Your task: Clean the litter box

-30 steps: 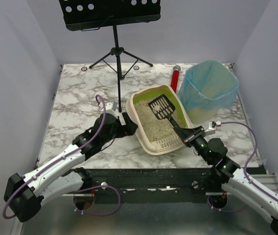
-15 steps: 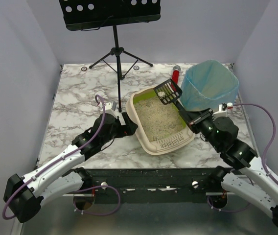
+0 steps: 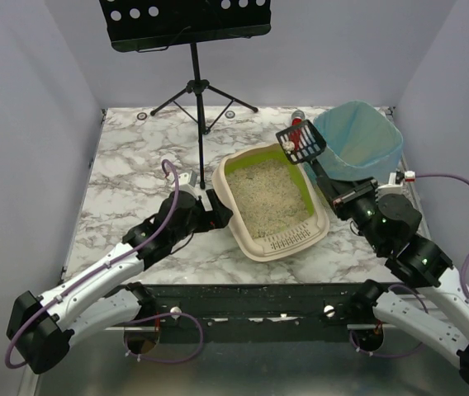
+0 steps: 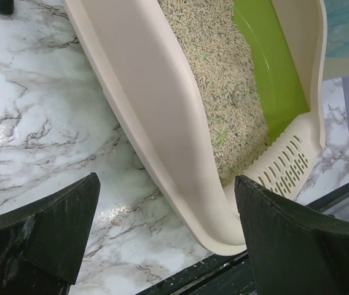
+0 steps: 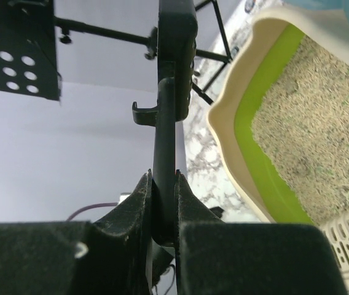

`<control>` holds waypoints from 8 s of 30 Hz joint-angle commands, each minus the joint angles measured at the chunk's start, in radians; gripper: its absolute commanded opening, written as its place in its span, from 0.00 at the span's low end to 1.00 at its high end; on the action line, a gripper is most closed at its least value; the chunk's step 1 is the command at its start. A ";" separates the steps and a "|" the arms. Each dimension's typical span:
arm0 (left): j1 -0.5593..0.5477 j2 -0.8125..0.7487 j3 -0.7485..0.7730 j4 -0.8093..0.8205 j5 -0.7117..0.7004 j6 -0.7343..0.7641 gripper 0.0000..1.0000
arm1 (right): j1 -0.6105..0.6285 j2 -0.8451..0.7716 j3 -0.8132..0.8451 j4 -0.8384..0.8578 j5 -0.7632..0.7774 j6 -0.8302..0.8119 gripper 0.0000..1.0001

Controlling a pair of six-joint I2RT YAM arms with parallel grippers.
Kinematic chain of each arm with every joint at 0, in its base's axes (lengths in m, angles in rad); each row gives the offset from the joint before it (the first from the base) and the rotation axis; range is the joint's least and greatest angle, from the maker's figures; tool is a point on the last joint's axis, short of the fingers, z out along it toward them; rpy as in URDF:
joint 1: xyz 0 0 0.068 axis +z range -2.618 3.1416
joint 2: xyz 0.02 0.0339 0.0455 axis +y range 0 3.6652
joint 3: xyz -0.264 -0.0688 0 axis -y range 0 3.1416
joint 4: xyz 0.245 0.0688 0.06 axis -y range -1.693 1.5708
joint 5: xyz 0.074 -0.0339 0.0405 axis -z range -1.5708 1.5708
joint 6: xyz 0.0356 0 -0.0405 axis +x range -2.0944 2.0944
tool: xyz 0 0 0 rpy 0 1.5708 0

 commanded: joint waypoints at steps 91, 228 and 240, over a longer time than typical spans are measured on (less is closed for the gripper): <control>-0.001 0.458 0.445 -0.192 -0.236 0.006 0.98 | -0.008 0.421 -0.062 -0.063 -0.117 -0.053 0.01; -0.048 0.440 0.308 -0.355 -0.017 0.145 0.92 | 0.023 -0.296 -0.395 0.051 -0.177 -0.252 0.01; -0.036 0.383 0.334 -0.372 -0.012 0.226 0.99 | 0.024 -0.228 -0.422 0.054 -0.335 -0.186 0.01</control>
